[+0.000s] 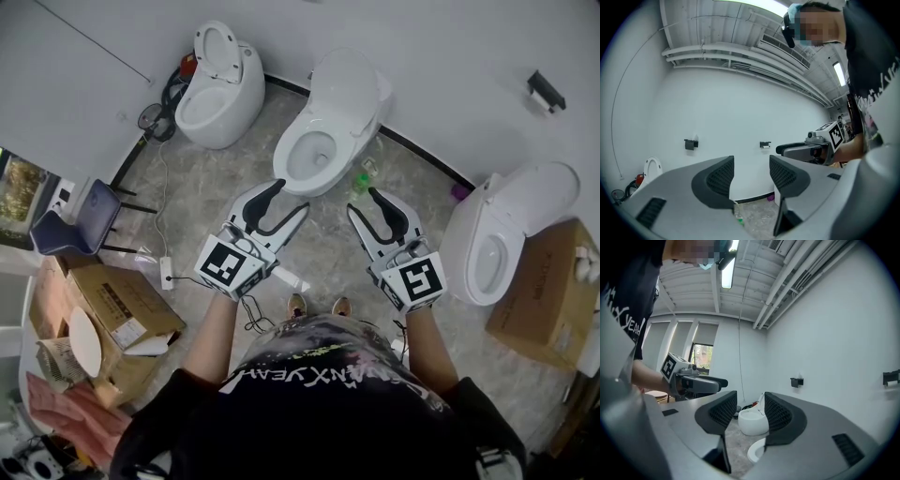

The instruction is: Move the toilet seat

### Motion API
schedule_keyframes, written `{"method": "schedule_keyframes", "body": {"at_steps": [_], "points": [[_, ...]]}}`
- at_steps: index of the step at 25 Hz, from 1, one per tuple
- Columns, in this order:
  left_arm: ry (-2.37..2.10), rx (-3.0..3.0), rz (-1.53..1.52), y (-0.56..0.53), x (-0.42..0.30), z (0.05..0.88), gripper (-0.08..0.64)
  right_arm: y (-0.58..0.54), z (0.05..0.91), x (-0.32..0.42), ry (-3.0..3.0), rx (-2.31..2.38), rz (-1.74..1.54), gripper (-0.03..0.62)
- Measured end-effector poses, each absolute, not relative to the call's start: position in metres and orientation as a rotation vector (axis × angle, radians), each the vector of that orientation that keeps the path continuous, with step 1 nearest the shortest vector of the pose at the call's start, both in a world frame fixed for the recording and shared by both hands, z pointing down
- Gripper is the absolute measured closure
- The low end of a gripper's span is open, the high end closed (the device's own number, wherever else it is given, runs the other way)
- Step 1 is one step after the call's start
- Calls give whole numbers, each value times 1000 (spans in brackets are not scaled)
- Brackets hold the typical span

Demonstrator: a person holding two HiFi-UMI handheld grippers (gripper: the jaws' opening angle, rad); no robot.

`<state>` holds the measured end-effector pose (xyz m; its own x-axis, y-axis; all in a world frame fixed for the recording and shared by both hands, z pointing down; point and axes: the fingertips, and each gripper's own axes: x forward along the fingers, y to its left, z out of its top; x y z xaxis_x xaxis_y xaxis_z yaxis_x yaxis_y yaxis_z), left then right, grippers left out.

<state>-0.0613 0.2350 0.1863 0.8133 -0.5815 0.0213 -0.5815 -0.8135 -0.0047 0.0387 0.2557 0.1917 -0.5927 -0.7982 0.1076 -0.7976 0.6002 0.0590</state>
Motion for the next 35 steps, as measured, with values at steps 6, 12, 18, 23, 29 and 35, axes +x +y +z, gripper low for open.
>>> {"method": "schedule_keyframes", "body": {"at_steps": [6,12,18,23,29,35], "points": [[-999,2986,51,229,-65,187,207,252,190,39,-2729,1327,12,275],[-1047,2966,16,227,-73,186,150,251,194,41,-2728,1301,34,151],[-1071,2953,59,226,-77,193,109,253,198,41,-2737,1273,42,49],[-1053,2980,42,229,-72,185,81,253,199,42,-2733,1257,43,8],[-1036,3004,103,234,-71,190,52,255,200,41,-2730,1251,40,6],[-1042,2998,104,236,-70,191,49,257,201,43,-2731,1248,39,6]]}}
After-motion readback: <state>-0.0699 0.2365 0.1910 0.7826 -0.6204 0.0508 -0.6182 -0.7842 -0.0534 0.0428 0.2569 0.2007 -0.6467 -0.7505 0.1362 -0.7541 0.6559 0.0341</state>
